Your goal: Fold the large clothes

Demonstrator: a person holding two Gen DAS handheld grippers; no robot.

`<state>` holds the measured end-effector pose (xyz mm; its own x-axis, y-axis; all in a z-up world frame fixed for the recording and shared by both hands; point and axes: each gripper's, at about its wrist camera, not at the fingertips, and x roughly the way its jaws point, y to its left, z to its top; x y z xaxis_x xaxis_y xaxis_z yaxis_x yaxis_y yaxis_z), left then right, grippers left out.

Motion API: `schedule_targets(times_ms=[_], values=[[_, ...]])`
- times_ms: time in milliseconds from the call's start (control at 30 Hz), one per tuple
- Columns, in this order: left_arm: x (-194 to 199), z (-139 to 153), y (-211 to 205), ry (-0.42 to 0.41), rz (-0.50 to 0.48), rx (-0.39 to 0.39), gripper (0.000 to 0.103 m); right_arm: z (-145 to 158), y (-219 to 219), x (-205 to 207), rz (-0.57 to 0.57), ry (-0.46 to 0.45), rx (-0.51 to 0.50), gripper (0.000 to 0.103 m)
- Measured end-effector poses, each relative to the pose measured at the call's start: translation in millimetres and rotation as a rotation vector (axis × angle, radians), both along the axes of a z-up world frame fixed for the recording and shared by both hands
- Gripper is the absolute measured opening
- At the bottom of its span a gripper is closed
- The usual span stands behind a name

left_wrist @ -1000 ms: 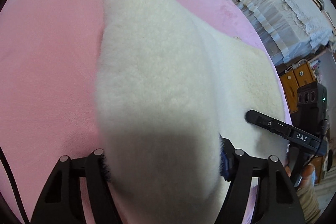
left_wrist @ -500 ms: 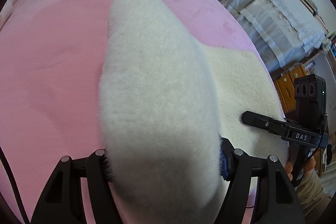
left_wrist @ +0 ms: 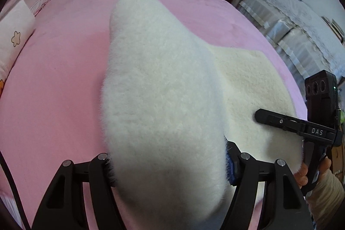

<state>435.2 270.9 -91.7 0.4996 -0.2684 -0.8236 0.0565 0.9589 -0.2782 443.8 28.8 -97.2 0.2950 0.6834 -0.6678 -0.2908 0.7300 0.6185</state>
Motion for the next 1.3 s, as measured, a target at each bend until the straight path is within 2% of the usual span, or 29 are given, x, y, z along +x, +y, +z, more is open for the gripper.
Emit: schedule_targets(times_ms=[100, 200, 233, 267, 300, 333, 367, 400, 433, 500, 600, 733, 800, 833, 900, 1033, 1200, 1300], values=[[38.0, -26.3, 23.7, 0.005, 0.017, 0.007, 0.069, -25.6, 22.5, 34.1, -0.016, -0.007, -0.004, 0.042], [65.3, -70.6, 47.0, 0.056, 0.068, 0.018, 0.073, -58.3, 41.5, 60.4, -0.026, 0.016, -0.029, 0.042], [71.3, -88.1, 52.7, 0.085, 0.098, 0.023, 0.075, -72.0, 44.7, 67.0, -0.035, 0.034, -0.05, 0.042], [73.5, -101.6, 57.8, 0.093, 0.122, 0.014, 0.082, -84.3, 43.2, 69.8, -0.048, 0.054, -0.071, 0.043], [71.9, -107.3, 62.1, 0.068, 0.14, 0.026, 0.094, -94.1, 41.9, 71.8, -0.06, 0.075, -0.075, 0.047], [69.1, -109.1, 65.8, 0.039, 0.152, 0.057, 0.099, -101.3, 38.3, 71.6, -0.062, 0.09, -0.065, 0.053], [65.7, -109.0, 67.6, 0.011, 0.156, 0.084, 0.102, -105.5, 34.6, 71.2, -0.057, 0.099, -0.059, 0.056], [63.6, -107.9, 68.2, -0.002, 0.161, 0.086, 0.103, -107.4, 32.6, 72.0, -0.051, 0.105, -0.066, 0.065], [58.3, -106.0, 75.3, -0.01, 0.165, 0.081, 0.103, -106.9, 30.2, 71.8, -0.043, 0.106, -0.078, 0.069], [57.8, -101.2, 69.7, -0.025, 0.168, 0.101, 0.103, -99.7, 24.6, 68.5, -0.024, 0.082, -0.103, 0.069], [45.2, -88.7, 62.2, -0.049, 0.182, 0.173, 0.102, -84.7, 18.6, 59.9, -0.011, 0.024, -0.172, 0.069], [32.7, -55.9, 42.1, -0.046, 0.239, 0.265, 0.102, -62.0, 18.4, 48.1, -0.04, -0.022, -0.255, 0.069], [17.1, -37.4, 46.1, -0.05, 0.276, 0.29, 0.102, -47.0, 13.2, 35.8, -0.058, -0.043, -0.298, 0.069], [-0.1, -29.6, 57.1, -0.054, 0.282, 0.286, 0.102, -39.6, 10.2, 29.7, -0.069, -0.053, -0.322, 0.069], [-10.6, -12.7, 44.8, -0.056, 0.305, 0.266, 0.102, -23.9, 5.5, 16.3, -0.087, -0.066, -0.369, 0.069], [-55.5, 19.2, 32.8, -0.082, 0.365, 0.242, 0.102, 5.5, -10.5, -17.9, -0.099, -0.077, -0.392, 0.069], [-123.6, 62.8, 11.3, -0.104, 0.412, 0.202, 0.102, 48.9, -25.8, -71.9, -0.125, -0.095, -0.382, 0.069], [-162.8, 84.9, -10.3, -0.096, 0.436, 0.219, 0.102, 75.3, -36.5, -107.4, -0.125, -0.121, -0.379, 0.069]])
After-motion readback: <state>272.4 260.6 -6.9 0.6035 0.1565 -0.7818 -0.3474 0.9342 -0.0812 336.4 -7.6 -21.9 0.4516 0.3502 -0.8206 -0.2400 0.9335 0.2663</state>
